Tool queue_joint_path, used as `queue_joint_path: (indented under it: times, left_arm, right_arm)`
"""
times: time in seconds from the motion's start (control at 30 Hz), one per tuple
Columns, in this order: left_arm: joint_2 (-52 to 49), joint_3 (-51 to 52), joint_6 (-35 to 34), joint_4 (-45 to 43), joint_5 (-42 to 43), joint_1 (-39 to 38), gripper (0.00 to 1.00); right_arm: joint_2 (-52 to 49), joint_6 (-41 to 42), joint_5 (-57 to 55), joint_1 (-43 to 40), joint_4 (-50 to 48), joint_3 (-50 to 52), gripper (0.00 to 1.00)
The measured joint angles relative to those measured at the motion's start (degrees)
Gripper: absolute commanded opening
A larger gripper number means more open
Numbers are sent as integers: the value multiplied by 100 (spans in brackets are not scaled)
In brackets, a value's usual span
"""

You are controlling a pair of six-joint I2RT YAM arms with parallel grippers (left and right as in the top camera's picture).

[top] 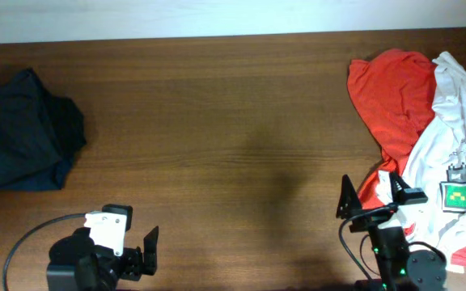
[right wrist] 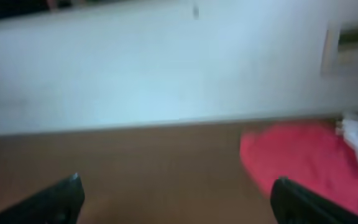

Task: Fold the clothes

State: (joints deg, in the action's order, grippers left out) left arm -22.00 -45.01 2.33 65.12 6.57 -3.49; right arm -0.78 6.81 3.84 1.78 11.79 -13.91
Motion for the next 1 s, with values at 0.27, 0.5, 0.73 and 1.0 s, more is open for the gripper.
queue_joint_path:
  times: [0.27, 0.5, 0.73, 1.0]
  left_arm:
    - [0, 7, 0, 2, -2, 0, 99]
    - [0, 9, 0, 4, 0, 0, 99]
    - [0, 9, 0, 4, 0, 0, 99]
    - [0, 9, 0, 4, 0, 0, 99]
  right_arm:
    - [-11, -1152, 7, 9, -793, 1333, 99]
    - [-7, -1156, 4, 9, -793, 1333, 99]
    - [-7, -1156, 4, 9, -793, 1333, 99]
    - [-7, -1158, 4, 9, -796, 1333, 99]
